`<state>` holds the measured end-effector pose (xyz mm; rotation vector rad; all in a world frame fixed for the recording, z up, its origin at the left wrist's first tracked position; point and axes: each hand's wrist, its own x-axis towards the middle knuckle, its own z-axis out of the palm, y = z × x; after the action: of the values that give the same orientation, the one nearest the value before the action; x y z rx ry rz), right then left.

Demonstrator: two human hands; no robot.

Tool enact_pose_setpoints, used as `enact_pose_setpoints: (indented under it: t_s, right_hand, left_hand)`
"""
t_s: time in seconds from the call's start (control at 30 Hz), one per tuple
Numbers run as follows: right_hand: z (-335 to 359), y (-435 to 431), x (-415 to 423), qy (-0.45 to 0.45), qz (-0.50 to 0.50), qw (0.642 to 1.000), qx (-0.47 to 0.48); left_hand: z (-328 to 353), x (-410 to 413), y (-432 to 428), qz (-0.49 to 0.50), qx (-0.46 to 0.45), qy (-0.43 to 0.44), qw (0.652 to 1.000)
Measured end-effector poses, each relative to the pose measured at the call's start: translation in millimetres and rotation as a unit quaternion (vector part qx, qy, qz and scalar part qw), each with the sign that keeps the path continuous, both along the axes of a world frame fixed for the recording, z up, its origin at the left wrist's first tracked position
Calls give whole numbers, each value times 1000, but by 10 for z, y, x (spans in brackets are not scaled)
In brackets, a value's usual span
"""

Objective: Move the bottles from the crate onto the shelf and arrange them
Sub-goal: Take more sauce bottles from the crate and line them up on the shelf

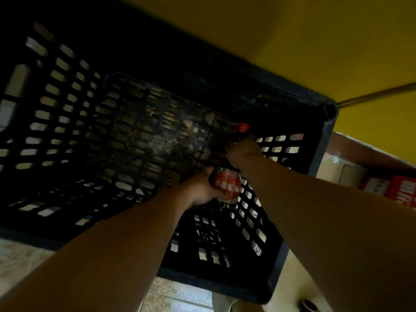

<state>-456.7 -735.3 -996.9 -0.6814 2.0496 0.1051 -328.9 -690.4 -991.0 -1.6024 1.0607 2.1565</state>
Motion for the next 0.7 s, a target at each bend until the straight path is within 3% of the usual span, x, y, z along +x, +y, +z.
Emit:
enact_pose_setpoints:
  t_s: [0.1,0.27,0.53,0.7]
  right_hand:
    - [322,17,47,-8,-21,1000,-14]
    - [1336,72,257,-74,-153,979,-109]
    - [3890,101,845,-127,-206,935,-257]
    - [5647,263,1329,-189,-158,914,-322]
  left_hand:
    - [225,152,-23,22,-8,13,1000]
    - [1215,501,-115,57,-46,27,997]
    - [3576,1205,-222,97,-92,97,986]
    - [5324,1729,-139,122,-170,139,968]
